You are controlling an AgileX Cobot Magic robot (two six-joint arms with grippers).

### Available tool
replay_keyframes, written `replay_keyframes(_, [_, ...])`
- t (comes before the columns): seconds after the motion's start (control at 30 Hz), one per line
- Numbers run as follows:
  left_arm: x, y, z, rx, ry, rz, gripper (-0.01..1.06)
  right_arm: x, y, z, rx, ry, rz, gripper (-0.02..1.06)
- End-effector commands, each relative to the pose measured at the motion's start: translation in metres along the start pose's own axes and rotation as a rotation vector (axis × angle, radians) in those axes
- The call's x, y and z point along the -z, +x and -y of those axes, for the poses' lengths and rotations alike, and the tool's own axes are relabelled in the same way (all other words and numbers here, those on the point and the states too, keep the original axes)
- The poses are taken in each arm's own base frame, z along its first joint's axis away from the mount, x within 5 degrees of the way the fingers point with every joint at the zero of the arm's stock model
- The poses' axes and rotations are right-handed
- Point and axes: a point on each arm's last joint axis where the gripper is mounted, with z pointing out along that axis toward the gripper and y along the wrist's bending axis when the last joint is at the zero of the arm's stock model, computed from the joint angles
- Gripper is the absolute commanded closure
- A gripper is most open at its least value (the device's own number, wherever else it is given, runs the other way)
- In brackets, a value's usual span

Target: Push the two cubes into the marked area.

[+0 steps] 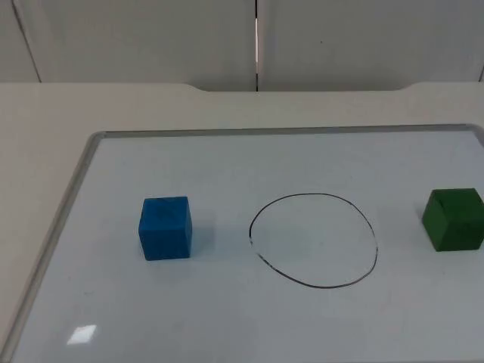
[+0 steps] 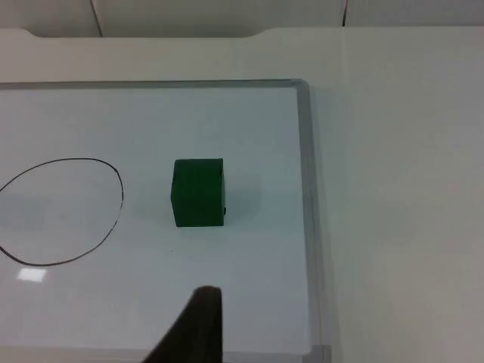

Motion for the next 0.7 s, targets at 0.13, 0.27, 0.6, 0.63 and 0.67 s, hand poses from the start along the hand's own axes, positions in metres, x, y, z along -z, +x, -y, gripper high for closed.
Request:
replay_keyframes(0.13, [0.005,-0.015,0.0,0.004,0.001,0.038,0.0,-0.002,0.002,0.0,0.002,0.007,-0.006,-0.01])
replay_keyframes(0.27, [0.004,-0.018,0.0,0.004,0.0,0.047,0.0,-0.002,0.002,0.0,0.002,0.007,-0.006,-0.01])
replay_keyframes(0.6, [-0.005,-0.029,-0.001,0.008,-0.001,0.067,0.0,-0.002,0.002,0.0,0.002,0.007,-0.006,-0.01])
replay_keyframes(0.63, [-0.007,-0.031,-0.001,0.009,-0.001,0.065,0.0,-0.002,0.002,0.0,0.002,0.007,-0.006,-0.01])
replay_keyframes(0.67, [-0.009,-0.033,-0.001,0.01,-0.002,0.066,0.0,-0.002,0.002,0.0,0.002,0.007,-0.006,-0.01])
